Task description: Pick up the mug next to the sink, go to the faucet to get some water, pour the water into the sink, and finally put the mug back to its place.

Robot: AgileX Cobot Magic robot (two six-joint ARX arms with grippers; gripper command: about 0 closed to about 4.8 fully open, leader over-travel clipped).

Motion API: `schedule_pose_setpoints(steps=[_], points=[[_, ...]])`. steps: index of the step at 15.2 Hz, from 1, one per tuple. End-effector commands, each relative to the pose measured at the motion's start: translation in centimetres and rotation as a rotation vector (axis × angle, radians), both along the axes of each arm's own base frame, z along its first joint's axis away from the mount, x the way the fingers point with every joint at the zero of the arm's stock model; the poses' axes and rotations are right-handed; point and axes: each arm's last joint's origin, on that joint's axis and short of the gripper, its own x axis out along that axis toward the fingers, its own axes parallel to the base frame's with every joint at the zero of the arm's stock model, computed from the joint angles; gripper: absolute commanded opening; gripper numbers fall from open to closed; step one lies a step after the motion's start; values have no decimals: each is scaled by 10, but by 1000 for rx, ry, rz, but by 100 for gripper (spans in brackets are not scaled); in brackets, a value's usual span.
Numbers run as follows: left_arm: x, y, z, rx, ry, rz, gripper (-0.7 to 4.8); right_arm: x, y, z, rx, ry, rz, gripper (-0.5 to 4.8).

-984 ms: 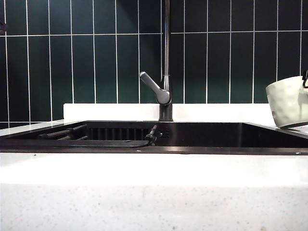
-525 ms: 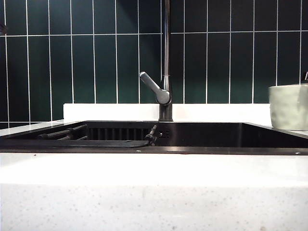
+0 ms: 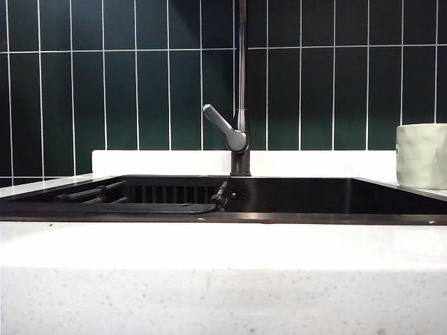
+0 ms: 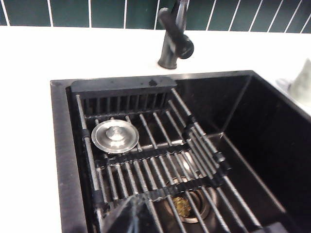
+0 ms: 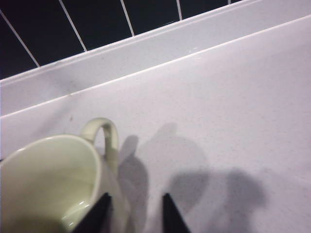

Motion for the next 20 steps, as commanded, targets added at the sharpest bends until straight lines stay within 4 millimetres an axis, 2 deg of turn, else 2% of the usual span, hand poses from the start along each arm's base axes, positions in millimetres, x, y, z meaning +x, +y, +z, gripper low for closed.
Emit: schedule_pose_setpoints(steps=[1,2,4,5,7,9,11,13,16,18,20], points=[[-19,4,0,-39,-3,-7,-6,-29,10,27,-25,-101,16,115],[-26,6,0,-41,-12,-7,-6,-41,15,36,-34,-150,27,111],[-48,11,-4,-40,-42,-8,-6,-85,30,60,-118,-204,74,103],[-55,13,-5,-29,-63,-11,-6,-98,35,65,-172,-207,98,103],[-56,13,-5,-8,-76,-24,-6,-128,43,72,-264,-210,134,103],[-53,14,-4,-5,-107,32,-6,-173,49,72,-273,-212,153,100],[-47,14,-6,-13,-147,89,-6,-192,50,68,-277,-233,147,56],[-37,12,-18,-25,-176,111,-6,-201,51,60,-281,-261,145,38],[-25,10,-40,-26,-175,137,-6,-194,51,44,-259,-232,168,30],[-19,10,-56,-42,-144,197,-6,-184,50,23,-251,-215,176,30],[-16,11,-64,-44,-139,254,-6,-180,50,12,-244,-175,180,30]])
